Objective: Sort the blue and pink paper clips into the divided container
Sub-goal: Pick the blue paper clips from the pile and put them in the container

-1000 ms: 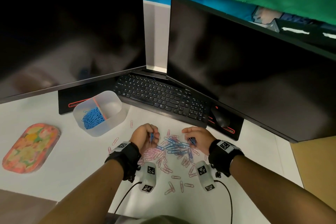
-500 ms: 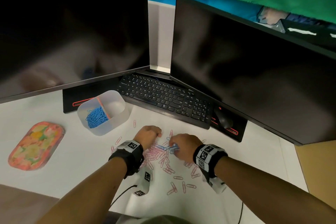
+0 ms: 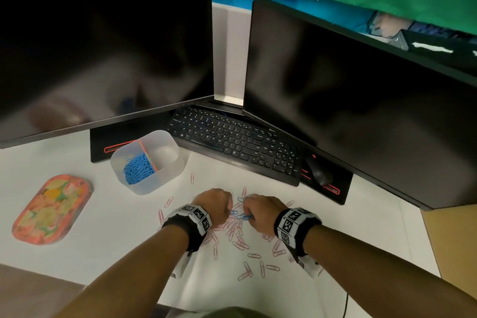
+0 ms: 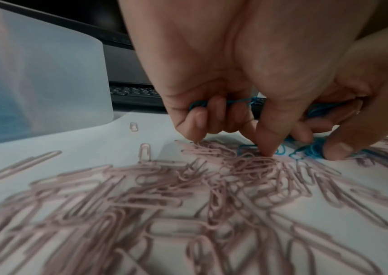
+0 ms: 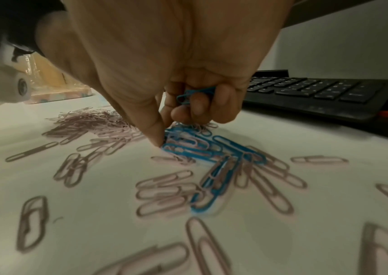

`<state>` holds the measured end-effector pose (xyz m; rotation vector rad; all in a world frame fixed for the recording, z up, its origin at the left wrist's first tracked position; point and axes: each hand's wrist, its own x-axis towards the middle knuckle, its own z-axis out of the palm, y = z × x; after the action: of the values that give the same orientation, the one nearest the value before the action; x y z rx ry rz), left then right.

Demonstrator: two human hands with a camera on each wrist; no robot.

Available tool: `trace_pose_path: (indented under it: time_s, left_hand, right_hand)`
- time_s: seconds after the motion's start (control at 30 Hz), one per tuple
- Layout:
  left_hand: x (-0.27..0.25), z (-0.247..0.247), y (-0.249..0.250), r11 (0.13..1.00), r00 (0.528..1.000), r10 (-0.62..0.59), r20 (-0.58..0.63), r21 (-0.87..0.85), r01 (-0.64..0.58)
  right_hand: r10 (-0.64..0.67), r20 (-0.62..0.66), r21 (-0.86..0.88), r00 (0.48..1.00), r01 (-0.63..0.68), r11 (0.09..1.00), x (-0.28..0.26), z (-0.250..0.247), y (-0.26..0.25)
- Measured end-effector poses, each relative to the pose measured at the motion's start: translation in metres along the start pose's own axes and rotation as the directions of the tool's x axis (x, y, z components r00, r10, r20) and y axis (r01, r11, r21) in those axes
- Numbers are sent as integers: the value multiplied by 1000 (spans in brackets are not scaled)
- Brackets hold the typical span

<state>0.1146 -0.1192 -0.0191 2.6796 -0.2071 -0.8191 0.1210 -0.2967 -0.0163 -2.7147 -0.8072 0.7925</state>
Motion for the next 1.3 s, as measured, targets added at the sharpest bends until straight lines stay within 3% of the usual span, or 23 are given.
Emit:
trace_pose_path:
  time_s: [0.33,0.47,0.67,1.07,1.2,1.3]
  left_hand:
    - [-7,-6,-11,966,993,-62,-103,-257,34]
    - [-10,-8,-19,910,986,-122,-115,-410,64]
    - [-13,-9,-25,820,989,-118,-91,-571,46]
    - [-24,-13,-37,696,979,-182,-96,-715,59]
    - [-29,-16,-38,641,979,-191,-65,-764,74]
    - [-33,-21,-38,594,978,-187,-98,-804,33]
  right_hand:
    - [25,55,-74,998,-21,997,9,-3,-3]
    - [24,82,-77,996,-17,997,10,-2,-7]
    - [-14,87,-39,996,17,999,9,-4,-12]
    - [122,175,37,977,-130,991,11,-5,-13]
    - [211,125,247,969,-236,940,4,-11,-9]
    - [233,61,420,971,-236,876,2,-25,-11]
